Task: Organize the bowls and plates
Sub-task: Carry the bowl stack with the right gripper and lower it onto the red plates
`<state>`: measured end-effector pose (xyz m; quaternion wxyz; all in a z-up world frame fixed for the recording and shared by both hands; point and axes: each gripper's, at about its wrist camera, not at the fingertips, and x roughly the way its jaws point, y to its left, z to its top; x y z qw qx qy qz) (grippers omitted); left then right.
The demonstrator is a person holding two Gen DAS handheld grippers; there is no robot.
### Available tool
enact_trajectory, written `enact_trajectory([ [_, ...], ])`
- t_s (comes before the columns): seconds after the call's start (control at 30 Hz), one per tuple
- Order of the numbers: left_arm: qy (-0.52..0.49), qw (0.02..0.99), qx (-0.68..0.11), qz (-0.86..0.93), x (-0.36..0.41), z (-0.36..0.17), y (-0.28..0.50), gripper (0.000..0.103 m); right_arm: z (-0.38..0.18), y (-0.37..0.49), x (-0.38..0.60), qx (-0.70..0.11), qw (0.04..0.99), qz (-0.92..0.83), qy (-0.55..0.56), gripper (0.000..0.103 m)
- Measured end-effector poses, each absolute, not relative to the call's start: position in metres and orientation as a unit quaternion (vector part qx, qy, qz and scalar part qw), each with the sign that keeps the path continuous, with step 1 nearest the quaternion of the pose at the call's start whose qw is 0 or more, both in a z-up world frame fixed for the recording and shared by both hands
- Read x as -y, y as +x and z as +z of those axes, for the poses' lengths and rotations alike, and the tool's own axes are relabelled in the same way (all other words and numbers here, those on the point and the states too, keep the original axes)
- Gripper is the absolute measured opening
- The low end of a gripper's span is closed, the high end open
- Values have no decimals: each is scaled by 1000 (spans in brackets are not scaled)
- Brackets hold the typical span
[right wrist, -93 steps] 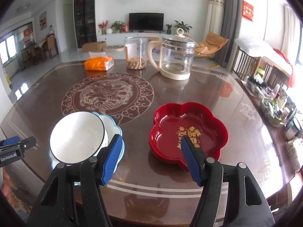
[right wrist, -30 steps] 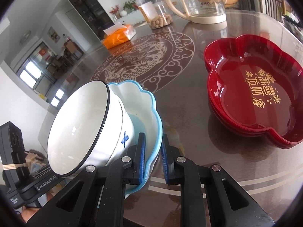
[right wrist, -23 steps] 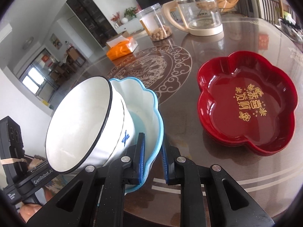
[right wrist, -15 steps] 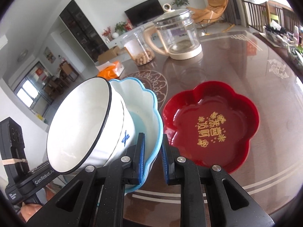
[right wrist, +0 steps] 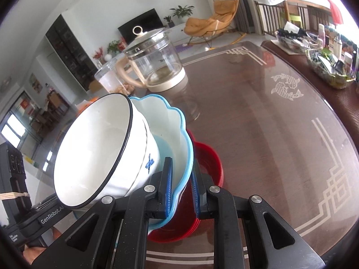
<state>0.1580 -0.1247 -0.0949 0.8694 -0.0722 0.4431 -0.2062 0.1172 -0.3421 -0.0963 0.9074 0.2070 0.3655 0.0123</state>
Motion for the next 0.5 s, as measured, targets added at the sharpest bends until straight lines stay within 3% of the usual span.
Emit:
enact_trajectory([
  [0.5, -43, 877, -438, -191, 137, -113, 155, 26, -126, 118, 355, -363, 902, 13, 233, 18],
])
